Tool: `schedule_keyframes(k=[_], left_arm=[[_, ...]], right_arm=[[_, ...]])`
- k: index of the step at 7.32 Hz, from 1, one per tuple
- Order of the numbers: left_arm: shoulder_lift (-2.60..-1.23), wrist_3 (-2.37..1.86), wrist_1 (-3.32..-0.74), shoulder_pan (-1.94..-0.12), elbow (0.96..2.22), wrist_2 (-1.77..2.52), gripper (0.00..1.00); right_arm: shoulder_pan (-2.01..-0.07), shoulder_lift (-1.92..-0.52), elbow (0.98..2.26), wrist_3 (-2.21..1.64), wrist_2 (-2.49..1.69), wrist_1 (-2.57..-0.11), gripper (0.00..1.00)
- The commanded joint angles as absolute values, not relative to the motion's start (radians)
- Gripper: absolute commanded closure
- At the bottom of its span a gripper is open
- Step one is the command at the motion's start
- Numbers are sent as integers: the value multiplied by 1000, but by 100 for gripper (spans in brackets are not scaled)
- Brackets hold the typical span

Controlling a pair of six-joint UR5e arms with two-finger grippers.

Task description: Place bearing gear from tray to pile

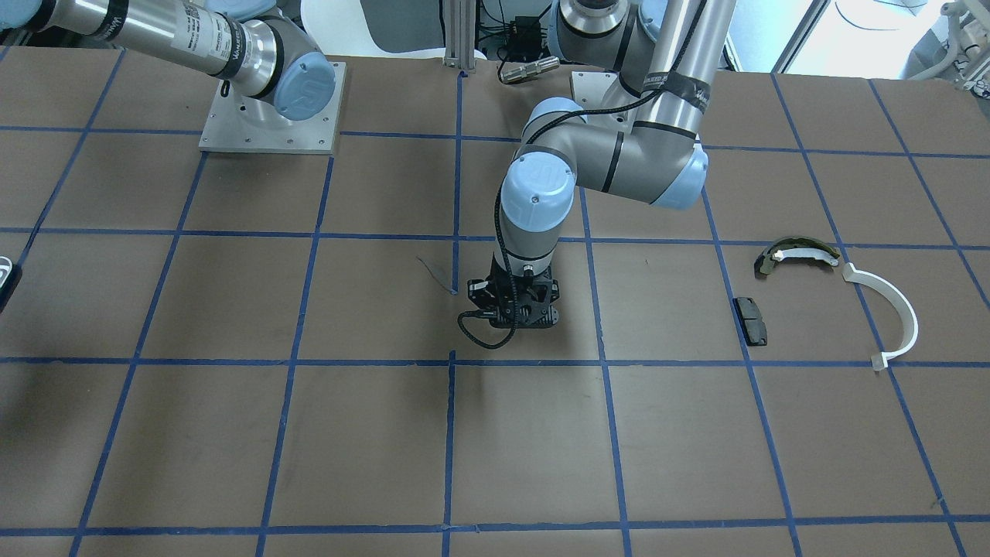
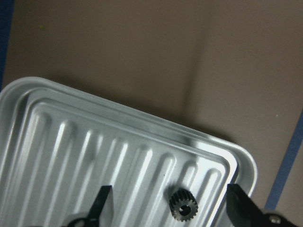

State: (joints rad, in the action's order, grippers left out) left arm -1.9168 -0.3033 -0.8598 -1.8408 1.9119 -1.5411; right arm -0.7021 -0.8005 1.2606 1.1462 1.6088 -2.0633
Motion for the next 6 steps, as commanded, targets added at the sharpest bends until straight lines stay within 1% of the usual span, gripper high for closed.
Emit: schedule_keyframes(k=[1, 2, 3, 4, 6], left_arm=[[-1830, -167, -1103, -1734, 1838, -1543, 100], [-1794, -64, -1188, -1650, 1841, -1545, 100], [-1766, 16, -1231, -1576, 1854, -1542, 100], [-1755, 111, -1236, -1493, 1864, -1545, 100], [-1798, 332, -1215, -1267, 1868, -1642, 100]], right_arm=[[-698, -788, 1264, 1147, 1618, -2053, 29], [-698, -790, 1264, 1147, 1675, -2048, 39], [-696, -790, 1264, 1147, 1686, -2034, 43], [-696, -792, 1264, 1147, 1686, -2031, 43], [-695, -788, 1261, 1147, 1689, -2031, 43]])
